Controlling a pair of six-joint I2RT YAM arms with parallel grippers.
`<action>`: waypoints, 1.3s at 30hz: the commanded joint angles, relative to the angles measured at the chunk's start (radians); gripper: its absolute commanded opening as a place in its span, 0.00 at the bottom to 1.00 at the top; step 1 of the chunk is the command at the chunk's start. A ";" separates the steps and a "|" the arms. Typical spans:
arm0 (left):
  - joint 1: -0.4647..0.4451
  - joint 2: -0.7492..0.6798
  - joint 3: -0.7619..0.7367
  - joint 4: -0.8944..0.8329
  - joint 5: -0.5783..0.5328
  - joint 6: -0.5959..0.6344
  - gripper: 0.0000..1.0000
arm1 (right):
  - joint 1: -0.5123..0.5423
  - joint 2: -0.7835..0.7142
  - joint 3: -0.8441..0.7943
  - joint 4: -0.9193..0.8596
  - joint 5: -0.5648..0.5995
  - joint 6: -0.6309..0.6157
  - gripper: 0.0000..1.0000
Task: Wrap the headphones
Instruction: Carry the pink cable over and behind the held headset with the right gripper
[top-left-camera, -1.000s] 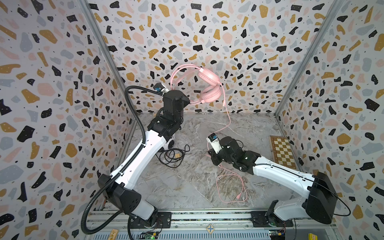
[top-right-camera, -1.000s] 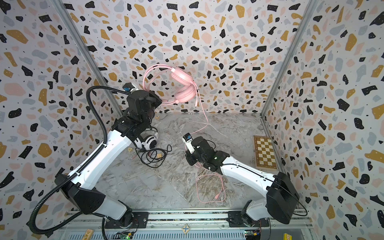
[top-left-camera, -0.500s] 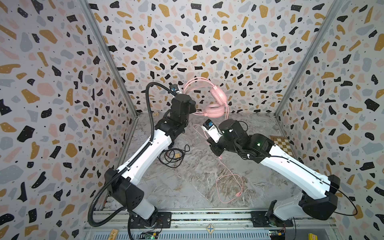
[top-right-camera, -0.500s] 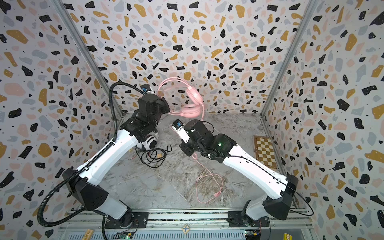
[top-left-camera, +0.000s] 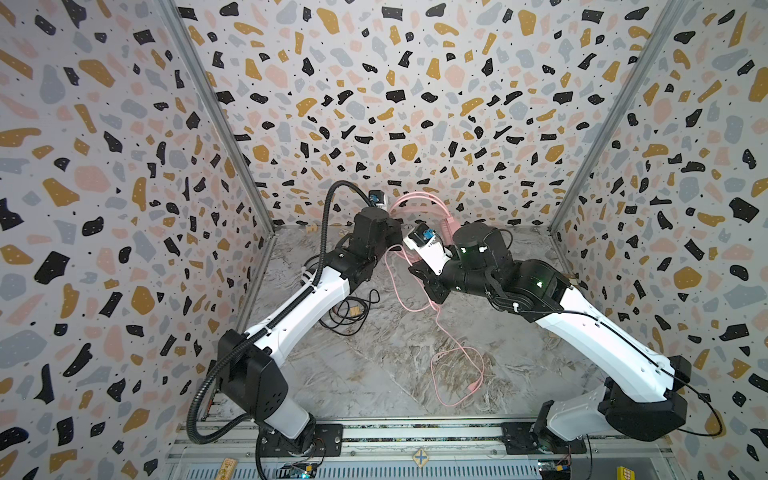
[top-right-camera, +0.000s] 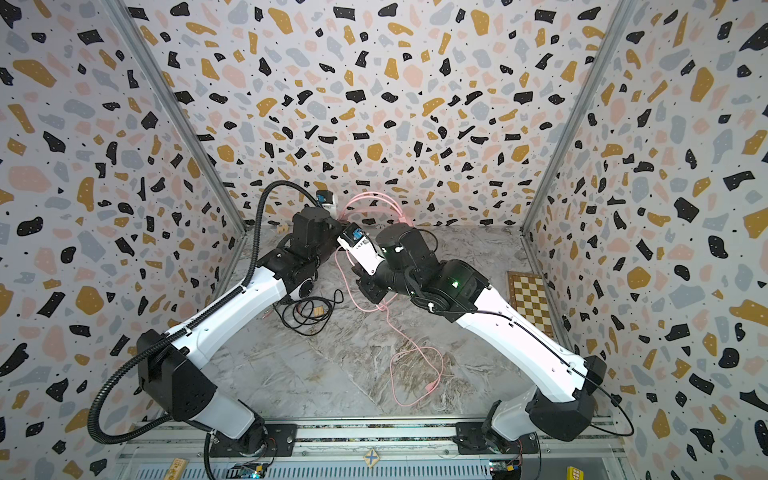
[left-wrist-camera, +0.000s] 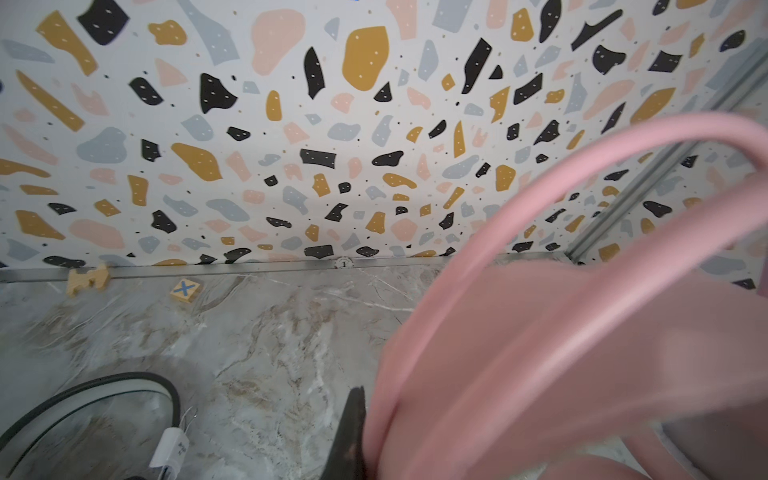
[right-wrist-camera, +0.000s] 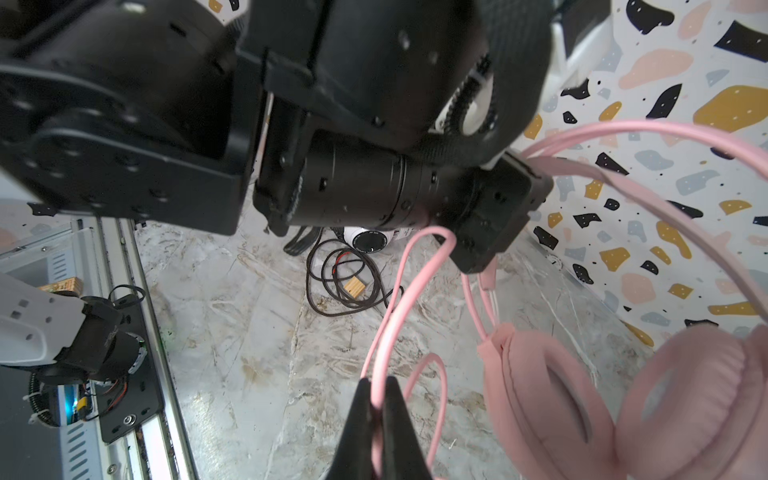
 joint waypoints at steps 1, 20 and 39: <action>-0.005 -0.061 -0.046 0.124 0.123 0.032 0.00 | -0.056 -0.028 0.031 0.071 -0.001 -0.010 0.02; -0.007 -0.214 -0.260 0.137 0.385 0.003 0.00 | -0.282 -0.056 -0.004 0.249 -0.001 0.026 0.00; 0.000 -0.255 -0.315 0.046 0.126 0.063 0.00 | -0.585 -0.134 -0.134 0.349 -0.290 0.187 0.00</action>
